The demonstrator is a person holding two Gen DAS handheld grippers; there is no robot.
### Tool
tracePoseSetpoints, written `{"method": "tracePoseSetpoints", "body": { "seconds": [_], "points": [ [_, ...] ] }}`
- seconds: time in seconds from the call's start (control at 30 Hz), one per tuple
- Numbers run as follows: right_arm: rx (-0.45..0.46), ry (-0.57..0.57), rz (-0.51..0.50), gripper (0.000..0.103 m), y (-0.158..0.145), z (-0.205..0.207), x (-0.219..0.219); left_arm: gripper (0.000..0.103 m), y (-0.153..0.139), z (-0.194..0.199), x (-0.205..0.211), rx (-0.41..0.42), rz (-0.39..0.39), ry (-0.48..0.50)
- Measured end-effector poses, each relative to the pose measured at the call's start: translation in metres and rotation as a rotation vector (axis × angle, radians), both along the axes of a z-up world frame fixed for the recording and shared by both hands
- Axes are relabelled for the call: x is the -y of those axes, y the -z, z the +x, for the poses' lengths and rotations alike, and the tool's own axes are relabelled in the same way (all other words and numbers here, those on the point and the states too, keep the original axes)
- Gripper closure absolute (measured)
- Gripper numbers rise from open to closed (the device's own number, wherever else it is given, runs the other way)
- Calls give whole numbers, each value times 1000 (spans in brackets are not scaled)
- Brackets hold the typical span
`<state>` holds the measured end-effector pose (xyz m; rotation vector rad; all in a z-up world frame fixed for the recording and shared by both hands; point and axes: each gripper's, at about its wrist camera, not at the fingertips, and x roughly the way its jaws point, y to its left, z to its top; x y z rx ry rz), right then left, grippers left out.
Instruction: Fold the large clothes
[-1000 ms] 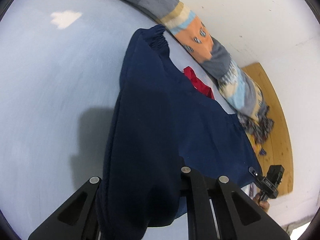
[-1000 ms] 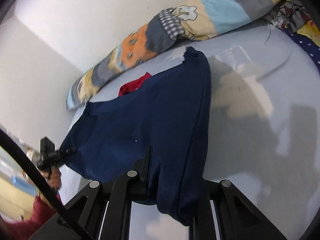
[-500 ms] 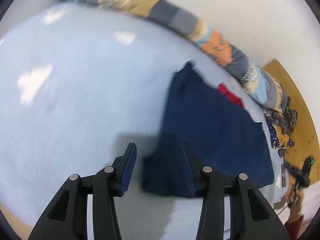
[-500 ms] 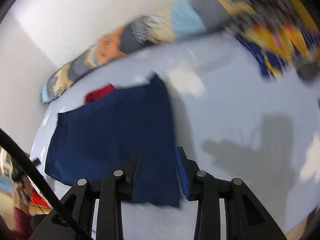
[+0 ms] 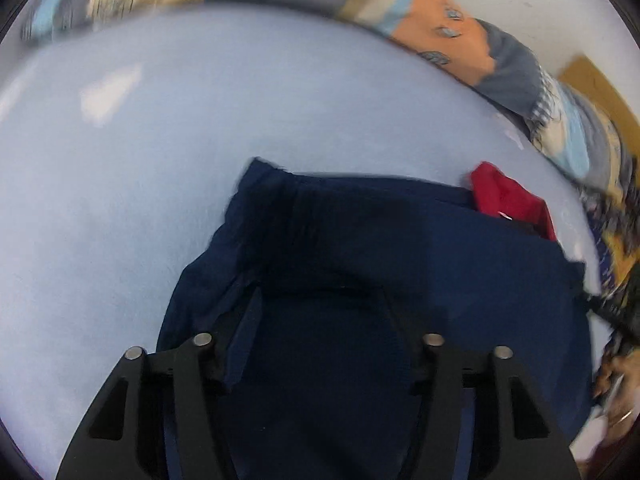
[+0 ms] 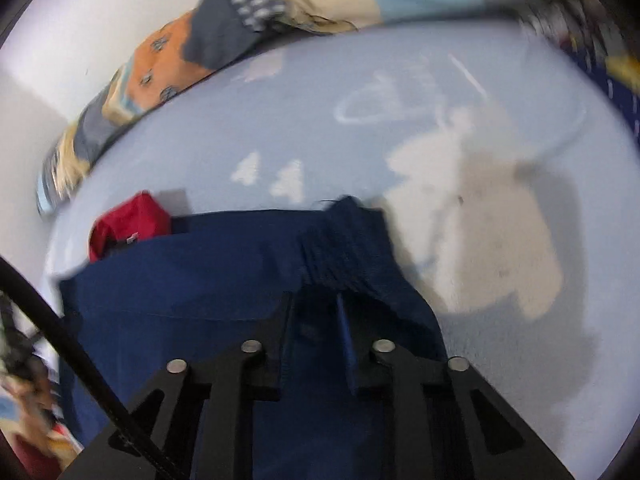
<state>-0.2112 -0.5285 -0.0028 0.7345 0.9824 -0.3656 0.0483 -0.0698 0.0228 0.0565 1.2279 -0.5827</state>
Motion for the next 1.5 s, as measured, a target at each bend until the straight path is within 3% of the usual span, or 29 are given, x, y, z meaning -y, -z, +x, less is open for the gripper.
{"method": "tracePoseSetpoints", "body": {
  "seconds": [0.13,0.2,0.23,0.27,0.37,0.5,0.6,0.63,0.73,0.8,0.93,1.0,1.07,1.23,1.37,1.43,1.5],
  "points": [
    [-1,-20,-49,73,-28,-13,-20,48,-26,-23,-10,20,-46,22],
    [24,-66,-76,52,-48,-26,-46,38,-48,-51,-19,39,-98,47],
    [25,-94,-92,48,-57,-32,-62,31,-52,-62,-18,50,-102,47],
    [14,-118,-111,46,-62,-38,-78,30,-57,-77,-23,61,-87,47],
    [-14,-168,-125,46,-61,-65,-121,30,-51,-117,-40,58,-50,54],
    [-136,-191,-144,46,-30,-96,-150,30,-2,-137,-44,-36,81,32],
    [-165,-234,-172,45,-18,-101,-156,30,-6,-155,-27,78,179,75],
    [-168,-235,-176,45,-22,-102,-157,30,-10,-158,-27,82,166,57],
    [-65,-214,-104,45,-47,-115,-162,30,-35,-177,-41,33,30,-8],
    [-37,-230,-114,43,-55,-121,-176,30,-41,-189,-49,43,5,-35],
    [-96,-233,-36,40,-27,-122,-190,30,-10,-189,-62,-29,143,-83],
    [-131,-250,-44,40,-16,-117,-194,30,3,-184,-62,-75,155,-66],
    [-119,-255,-61,38,-27,-117,-195,29,-5,-185,-62,-48,142,-64],
    [25,-337,-84,38,-62,-102,-225,29,-26,-182,-66,69,122,-110],
    [-35,-407,23,37,-30,-79,-253,29,6,-161,-71,-27,201,-166],
    [-74,-428,8,37,-19,-78,-257,28,7,-161,-65,-12,214,-158],
    [-55,-447,16,37,-26,-80,-253,28,-1,-166,-58,37,214,-164]
  ]
}}
